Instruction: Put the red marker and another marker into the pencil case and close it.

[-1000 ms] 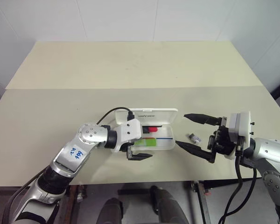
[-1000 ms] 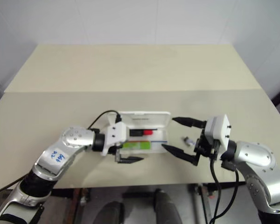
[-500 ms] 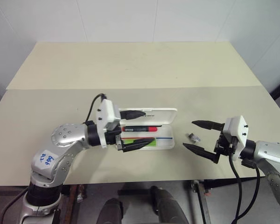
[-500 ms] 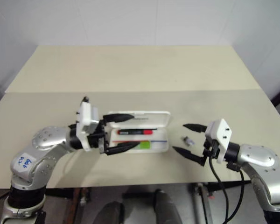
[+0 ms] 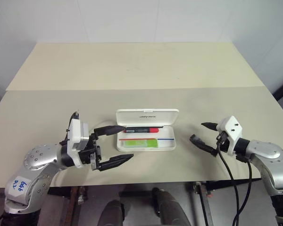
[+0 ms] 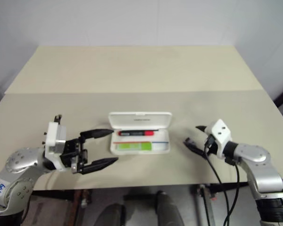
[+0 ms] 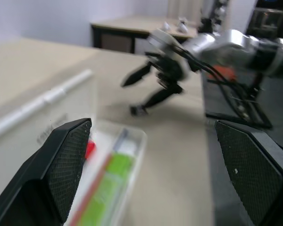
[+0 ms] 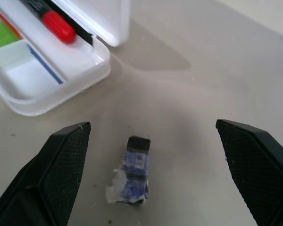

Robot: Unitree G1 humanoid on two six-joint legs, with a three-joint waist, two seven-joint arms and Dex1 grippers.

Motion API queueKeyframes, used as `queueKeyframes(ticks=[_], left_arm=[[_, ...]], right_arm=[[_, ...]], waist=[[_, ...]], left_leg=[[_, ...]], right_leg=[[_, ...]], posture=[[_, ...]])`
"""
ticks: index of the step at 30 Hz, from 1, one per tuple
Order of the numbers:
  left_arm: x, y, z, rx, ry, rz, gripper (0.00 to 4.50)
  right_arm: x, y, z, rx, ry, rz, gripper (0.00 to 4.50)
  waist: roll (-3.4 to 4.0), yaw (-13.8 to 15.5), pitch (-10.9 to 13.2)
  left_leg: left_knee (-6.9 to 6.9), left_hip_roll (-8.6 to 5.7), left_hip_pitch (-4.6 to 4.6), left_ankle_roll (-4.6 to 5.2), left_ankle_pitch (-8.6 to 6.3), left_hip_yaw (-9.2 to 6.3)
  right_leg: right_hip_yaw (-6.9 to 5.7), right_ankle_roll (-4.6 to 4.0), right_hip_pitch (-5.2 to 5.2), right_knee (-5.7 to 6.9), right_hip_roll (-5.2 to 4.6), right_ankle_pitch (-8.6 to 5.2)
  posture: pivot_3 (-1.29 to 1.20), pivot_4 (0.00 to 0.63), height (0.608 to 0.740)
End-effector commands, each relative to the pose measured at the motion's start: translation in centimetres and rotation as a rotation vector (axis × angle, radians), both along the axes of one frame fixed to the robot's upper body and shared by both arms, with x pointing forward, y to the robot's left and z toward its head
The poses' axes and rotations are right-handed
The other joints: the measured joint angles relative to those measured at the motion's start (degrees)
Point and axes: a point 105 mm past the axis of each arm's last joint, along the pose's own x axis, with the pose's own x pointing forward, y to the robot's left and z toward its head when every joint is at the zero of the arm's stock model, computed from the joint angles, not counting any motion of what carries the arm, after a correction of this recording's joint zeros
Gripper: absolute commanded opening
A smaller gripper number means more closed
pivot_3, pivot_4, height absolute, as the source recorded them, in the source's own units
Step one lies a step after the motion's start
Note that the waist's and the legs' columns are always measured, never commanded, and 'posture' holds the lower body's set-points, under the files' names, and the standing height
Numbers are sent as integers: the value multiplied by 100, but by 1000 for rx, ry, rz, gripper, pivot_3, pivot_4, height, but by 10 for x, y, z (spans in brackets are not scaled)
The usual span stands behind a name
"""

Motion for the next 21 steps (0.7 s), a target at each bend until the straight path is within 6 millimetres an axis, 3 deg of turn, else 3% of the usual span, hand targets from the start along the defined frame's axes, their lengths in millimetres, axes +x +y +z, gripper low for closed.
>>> queueKeyframes(ticks=[1, 12, 14, 21], left_arm=[[-8, 7, 9, -4, -50, -43, 4464], [1, 22, 12, 10, -88, -33, 4464], [1, 20, 14, 0, -100, -37, 4464], [0, 16, 17, -13, -114, -46, 4500]], right_arm=[[-2, 1, -1, -30, 3, 7, 4500], [-11, -6, -24, -78, 105, -75, 4500], [-11, -10, -35, -112, 160, -121, 4500], [-15, -14, -49, -131, 261, -210, 2194]], waist=[[0, 3, 0], [0, -8, 0], [-2, -9, -2], [-67, -22, -44]], left_leg=[[0, 0, 0, 0, 0, 0], [-6, 2, -3, -1, -1, 0], [-5, 1, -2, -1, -1, 0], [2, 3, 10, -1, -1, 2]], right_leg=[[0, 0, 0, -2, 0, 0], [-2, 0, -1, -8, 0, -1], [-1, 0, 1, -8, 0, -1], [-1, -5, 21, -16, -1, 4]], posture=[[0, 150, 740], [0, 150, 740], [0, 150, 740], [0, 150, 740]])
